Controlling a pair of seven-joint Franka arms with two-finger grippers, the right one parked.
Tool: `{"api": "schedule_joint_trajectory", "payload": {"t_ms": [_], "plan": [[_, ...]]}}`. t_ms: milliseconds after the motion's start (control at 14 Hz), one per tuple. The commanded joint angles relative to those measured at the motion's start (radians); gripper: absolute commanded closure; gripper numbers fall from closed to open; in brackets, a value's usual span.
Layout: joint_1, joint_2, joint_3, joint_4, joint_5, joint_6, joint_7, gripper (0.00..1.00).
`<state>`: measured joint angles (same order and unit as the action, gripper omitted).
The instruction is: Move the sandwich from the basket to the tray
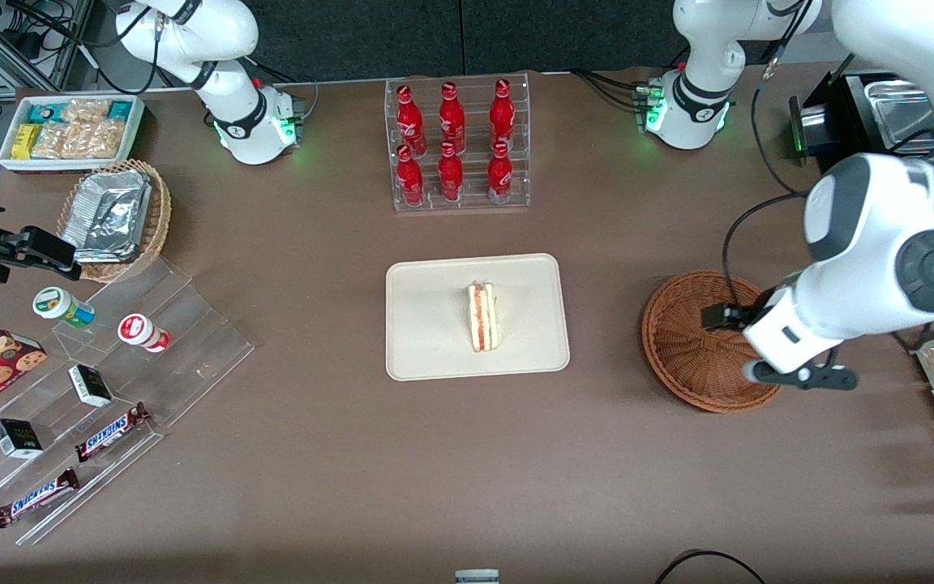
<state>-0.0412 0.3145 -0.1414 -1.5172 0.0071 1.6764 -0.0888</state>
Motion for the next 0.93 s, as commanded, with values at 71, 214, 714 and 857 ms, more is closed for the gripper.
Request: {"api": "schedule_joint_trajectory", "payload": {"t_ms": [71,214,714,857], "plan": [[0.067,-0.237,-0.009,-0.286,-0.001,0.100,0.009,0.00],[0.070,-0.300,-0.009,-0.337,-0.001,0.076,0.011,0.00],[0.096,-0.379,0.023,-0.276,-0.002,-0.101,0.012,0.00],[0.096,-0.380,0.025,-0.230,-0.001,-0.145,0.014,0.00]]}}
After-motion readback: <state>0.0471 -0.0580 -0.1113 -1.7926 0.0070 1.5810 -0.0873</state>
